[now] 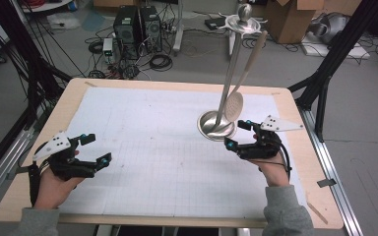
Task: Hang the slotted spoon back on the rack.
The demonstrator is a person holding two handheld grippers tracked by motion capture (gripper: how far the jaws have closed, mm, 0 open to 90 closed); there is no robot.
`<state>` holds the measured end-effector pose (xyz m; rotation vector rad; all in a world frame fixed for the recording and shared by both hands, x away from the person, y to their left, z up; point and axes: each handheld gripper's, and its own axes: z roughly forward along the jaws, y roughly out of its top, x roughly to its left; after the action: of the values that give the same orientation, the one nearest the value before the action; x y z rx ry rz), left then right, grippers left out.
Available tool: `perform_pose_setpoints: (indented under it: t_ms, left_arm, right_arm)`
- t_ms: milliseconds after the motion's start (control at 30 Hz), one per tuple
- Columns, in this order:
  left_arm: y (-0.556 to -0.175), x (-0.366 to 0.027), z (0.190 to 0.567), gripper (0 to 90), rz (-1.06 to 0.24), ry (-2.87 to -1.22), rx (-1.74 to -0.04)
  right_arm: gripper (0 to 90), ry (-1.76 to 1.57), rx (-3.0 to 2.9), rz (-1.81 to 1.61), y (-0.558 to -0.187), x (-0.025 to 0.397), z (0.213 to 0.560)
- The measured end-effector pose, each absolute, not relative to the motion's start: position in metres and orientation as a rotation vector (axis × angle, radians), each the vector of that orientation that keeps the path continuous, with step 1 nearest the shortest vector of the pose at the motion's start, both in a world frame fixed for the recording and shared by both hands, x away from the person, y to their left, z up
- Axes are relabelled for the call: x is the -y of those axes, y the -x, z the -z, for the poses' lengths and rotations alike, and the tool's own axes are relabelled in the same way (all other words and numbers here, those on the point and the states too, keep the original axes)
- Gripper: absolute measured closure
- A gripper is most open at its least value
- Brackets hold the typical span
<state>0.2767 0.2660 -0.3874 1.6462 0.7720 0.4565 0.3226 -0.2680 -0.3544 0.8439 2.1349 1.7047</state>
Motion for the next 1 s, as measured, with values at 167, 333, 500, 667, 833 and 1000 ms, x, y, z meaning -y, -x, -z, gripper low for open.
perform_pose_setpoints:
  t_ms: [167,333,500,667,833,1000]
  left_arm:
    - [-0.279,-0.266,0.392,3.5,-0.443,-1.651,-0.785]
    - [-0.277,-0.268,0.389,3.5,-0.449,-1.637,-0.777]
    - [-0.276,-0.274,0.388,3.5,-0.456,-1.628,-0.785]
    - [-0.275,-0.280,0.387,3.5,-0.464,-1.607,-0.790]
    - [-0.275,-0.283,0.388,3.5,-0.466,-1.607,-0.794]
    - [-0.277,-0.288,0.390,3.5,-0.470,-1.602,-0.808]
  right_arm:
    - [11.1,-0.833,-2.159,-1.699,-0.315,0.269,0.363]
    - [12.5,-0.822,-2.123,-1.689,-0.307,0.274,0.368]
    - [12.8,-0.856,-2.072,-1.698,-0.303,0.283,0.372]
    - [11.8,-0.893,-2.055,-1.703,-0.299,0.292,0.376]
    - [11.5,-0.910,-2.073,-1.691,-0.295,0.298,0.382]
    - [11.4,-0.964,-2.085,-1.674,-0.291,0.312,0.390]
